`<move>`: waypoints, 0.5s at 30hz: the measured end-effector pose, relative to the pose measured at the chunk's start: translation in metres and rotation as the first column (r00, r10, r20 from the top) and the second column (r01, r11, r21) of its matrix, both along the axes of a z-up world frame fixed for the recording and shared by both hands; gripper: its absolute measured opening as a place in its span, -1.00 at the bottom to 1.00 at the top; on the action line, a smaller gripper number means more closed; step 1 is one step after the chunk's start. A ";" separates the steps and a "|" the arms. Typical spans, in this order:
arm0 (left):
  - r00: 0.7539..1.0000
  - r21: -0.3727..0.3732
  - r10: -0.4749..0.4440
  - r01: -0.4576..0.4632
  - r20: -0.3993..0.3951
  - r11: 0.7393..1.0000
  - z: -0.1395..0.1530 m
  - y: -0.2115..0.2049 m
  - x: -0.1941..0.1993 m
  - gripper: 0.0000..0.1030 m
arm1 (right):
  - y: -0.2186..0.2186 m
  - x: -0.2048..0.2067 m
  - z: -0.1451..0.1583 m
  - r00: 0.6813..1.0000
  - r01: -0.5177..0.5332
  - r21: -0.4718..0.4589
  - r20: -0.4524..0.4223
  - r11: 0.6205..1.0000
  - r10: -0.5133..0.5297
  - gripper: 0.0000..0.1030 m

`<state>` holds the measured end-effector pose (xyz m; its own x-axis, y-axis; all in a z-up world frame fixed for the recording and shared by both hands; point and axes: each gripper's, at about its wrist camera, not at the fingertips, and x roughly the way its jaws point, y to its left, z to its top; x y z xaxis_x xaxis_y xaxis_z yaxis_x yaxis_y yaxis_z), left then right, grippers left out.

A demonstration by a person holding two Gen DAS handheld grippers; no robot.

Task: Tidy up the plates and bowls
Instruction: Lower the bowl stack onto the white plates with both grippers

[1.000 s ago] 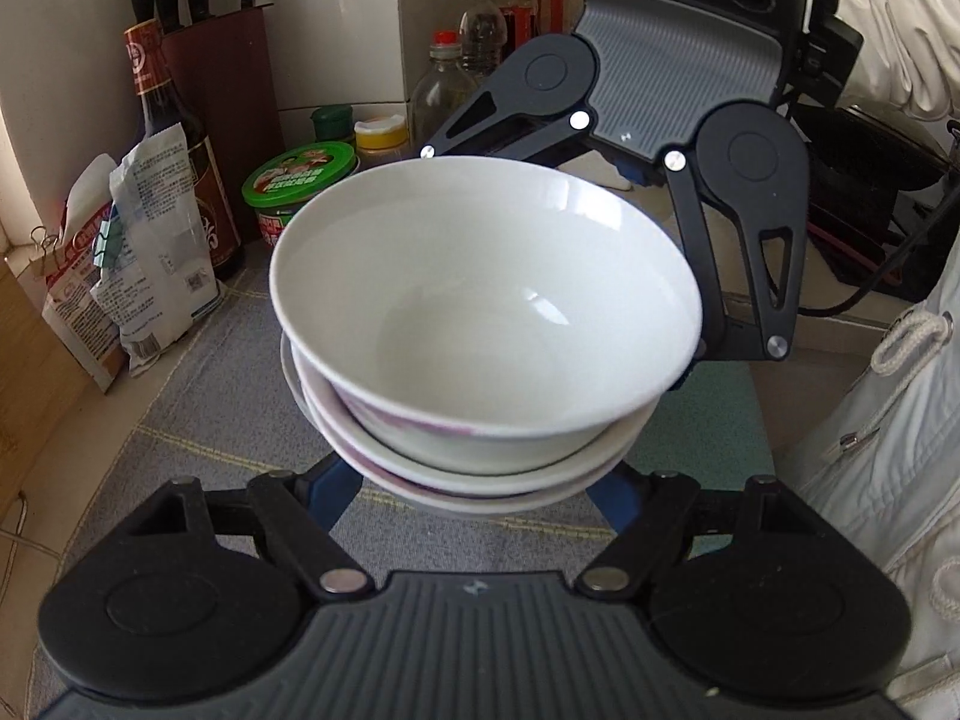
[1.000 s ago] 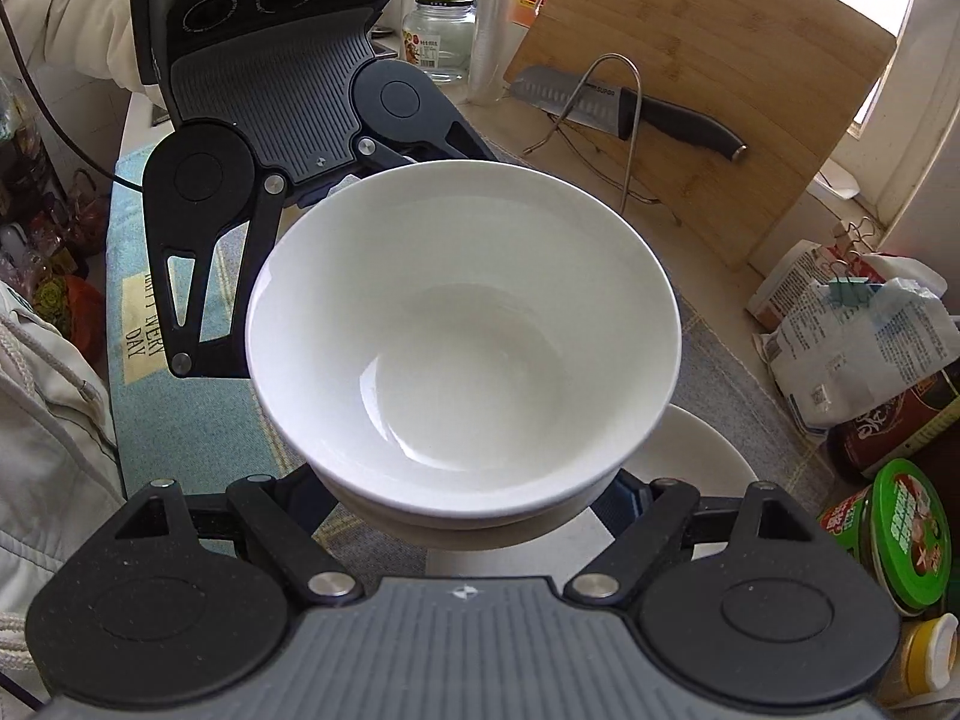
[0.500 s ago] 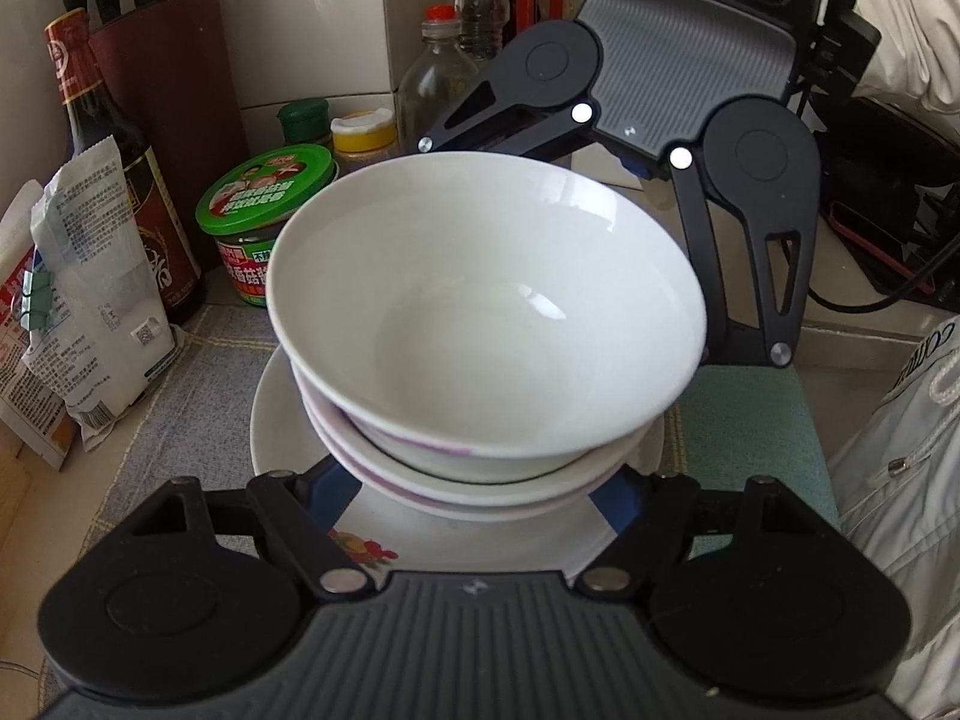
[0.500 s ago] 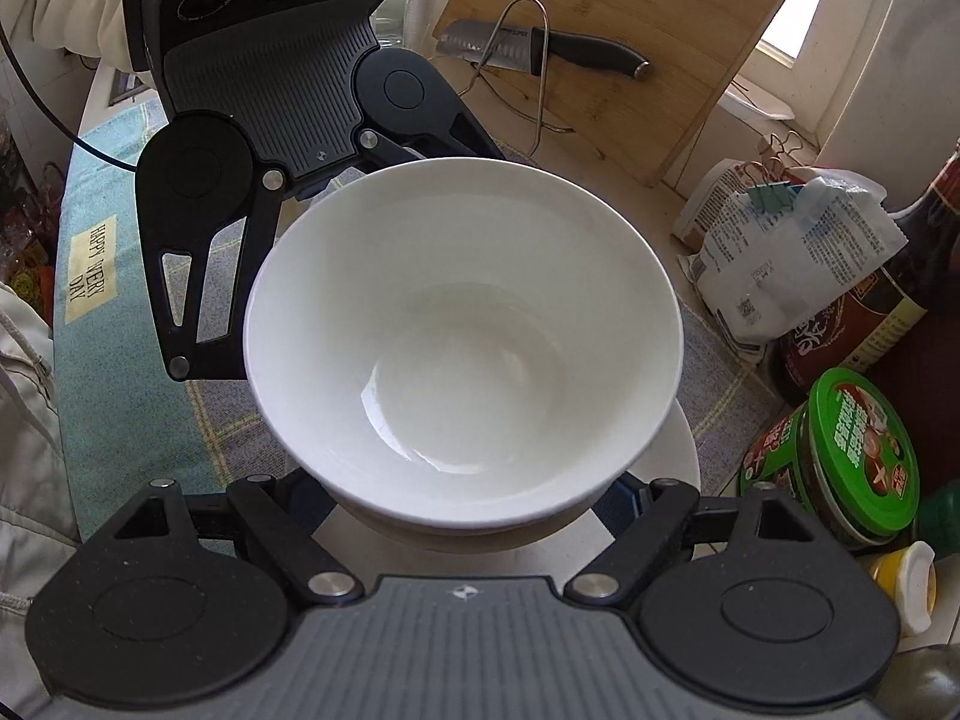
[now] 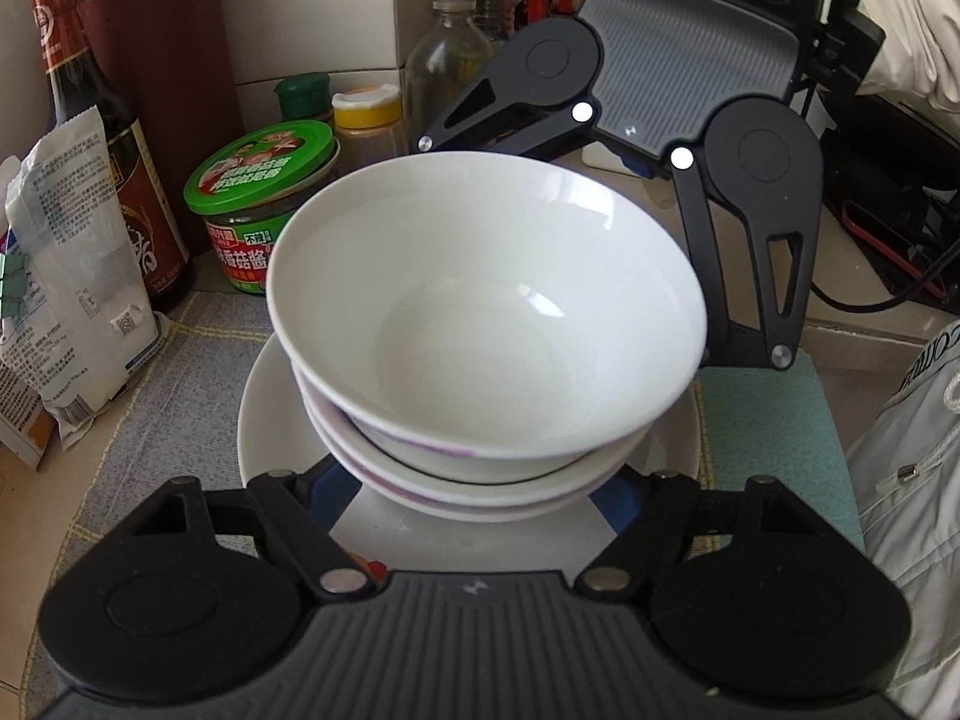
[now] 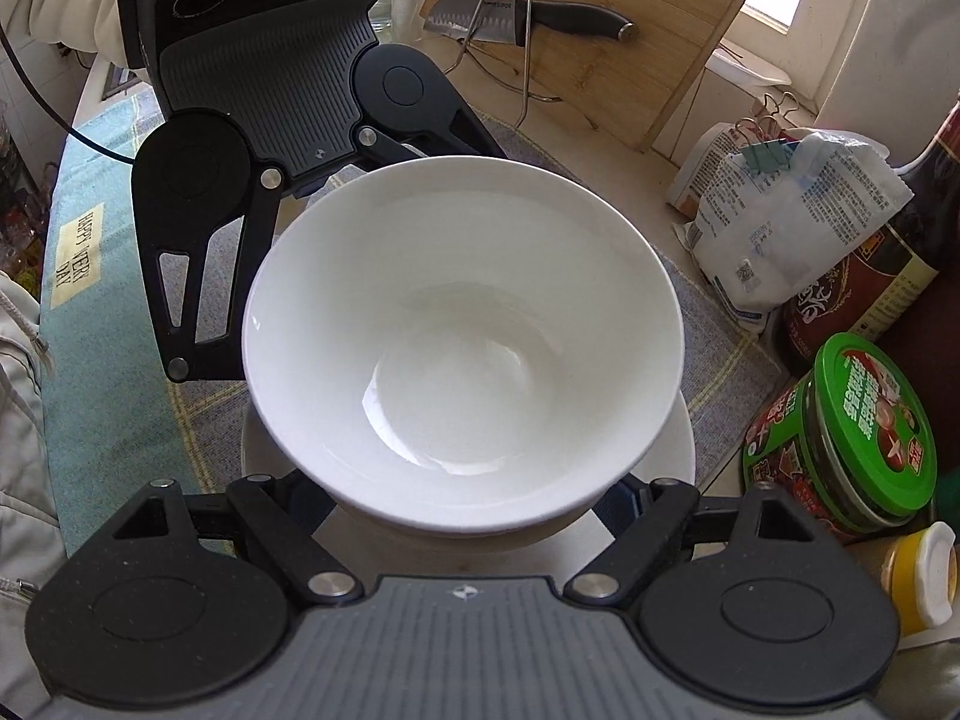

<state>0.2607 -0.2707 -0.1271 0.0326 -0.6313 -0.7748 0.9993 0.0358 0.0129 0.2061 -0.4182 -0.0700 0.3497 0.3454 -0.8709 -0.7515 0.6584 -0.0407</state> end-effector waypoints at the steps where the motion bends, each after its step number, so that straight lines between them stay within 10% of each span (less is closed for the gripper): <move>1: 1.000 0.001 -0.001 0.001 -0.002 1.000 -0.001 -0.001 0.000 0.55 | 0.000 0.001 0.000 1.000 0.000 0.000 -0.002 1.000 0.000 0.73; 15: 1.000 0.001 -0.001 0.001 -0.012 1.000 -0.004 -0.003 0.004 0.55 | 0.000 0.000 0.000 1.000 0.005 -0.007 -0.004 1.000 -0.005 0.73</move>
